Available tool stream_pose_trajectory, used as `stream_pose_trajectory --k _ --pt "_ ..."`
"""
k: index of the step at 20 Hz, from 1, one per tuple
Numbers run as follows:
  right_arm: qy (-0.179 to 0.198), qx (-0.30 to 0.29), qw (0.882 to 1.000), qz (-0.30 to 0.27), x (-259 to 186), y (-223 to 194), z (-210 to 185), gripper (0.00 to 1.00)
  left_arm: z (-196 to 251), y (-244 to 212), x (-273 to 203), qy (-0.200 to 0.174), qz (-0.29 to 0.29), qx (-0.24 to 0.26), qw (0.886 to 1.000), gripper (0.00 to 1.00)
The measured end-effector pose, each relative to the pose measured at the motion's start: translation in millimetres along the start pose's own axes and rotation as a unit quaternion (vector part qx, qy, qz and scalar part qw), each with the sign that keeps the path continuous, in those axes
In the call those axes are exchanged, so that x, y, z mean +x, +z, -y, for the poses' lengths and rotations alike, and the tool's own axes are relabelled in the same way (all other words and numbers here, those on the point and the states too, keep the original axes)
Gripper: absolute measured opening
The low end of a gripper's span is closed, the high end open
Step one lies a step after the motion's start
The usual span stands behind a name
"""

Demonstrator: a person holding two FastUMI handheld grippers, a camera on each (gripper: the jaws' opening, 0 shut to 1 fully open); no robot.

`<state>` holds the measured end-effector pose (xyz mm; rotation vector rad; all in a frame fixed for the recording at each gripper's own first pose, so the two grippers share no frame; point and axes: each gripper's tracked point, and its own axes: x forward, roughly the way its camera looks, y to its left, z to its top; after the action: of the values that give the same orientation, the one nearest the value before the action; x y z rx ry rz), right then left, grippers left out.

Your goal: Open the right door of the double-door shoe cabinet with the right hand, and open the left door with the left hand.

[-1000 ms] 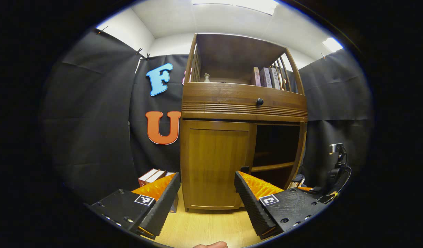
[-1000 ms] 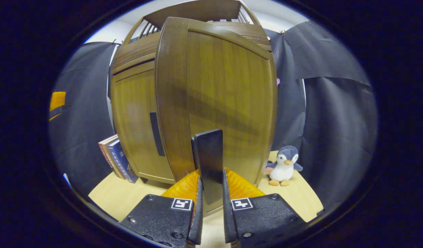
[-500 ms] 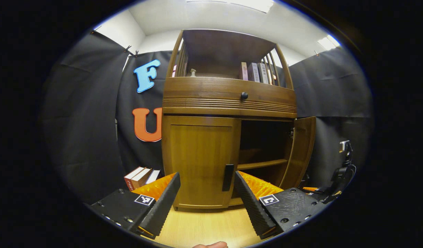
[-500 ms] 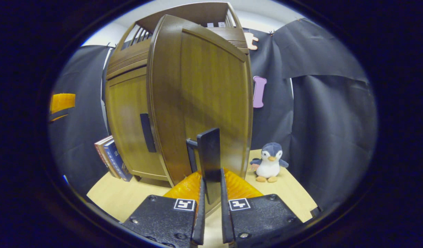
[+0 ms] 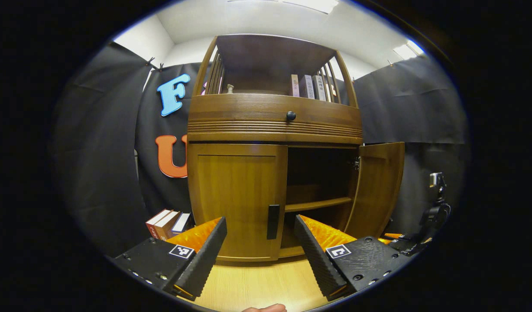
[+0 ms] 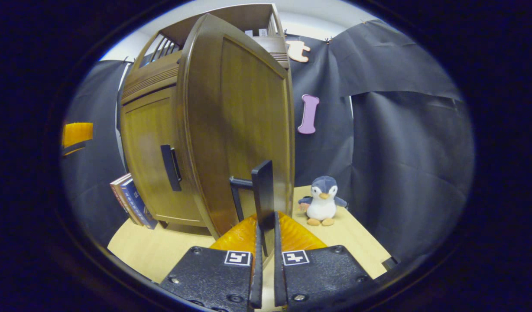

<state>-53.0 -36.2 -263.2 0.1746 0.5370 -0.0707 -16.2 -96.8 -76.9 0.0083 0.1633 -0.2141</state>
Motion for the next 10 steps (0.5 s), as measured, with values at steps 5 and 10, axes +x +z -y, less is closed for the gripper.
stream_pose_trajectory --k 5,10 --pt "-0.043 0.015 0.999 -0.003 -5.3 0.8 31.4 0.08 18.0 -1.8 7.8 -0.018 -0.003 0.007 1.0 0.95" --pt "-0.057 0.026 0.998 -0.004 -6.1 3.0 54.4 0.04 42.0 -1.0 13.6 -0.039 -0.004 0.016 0.999 0.95"
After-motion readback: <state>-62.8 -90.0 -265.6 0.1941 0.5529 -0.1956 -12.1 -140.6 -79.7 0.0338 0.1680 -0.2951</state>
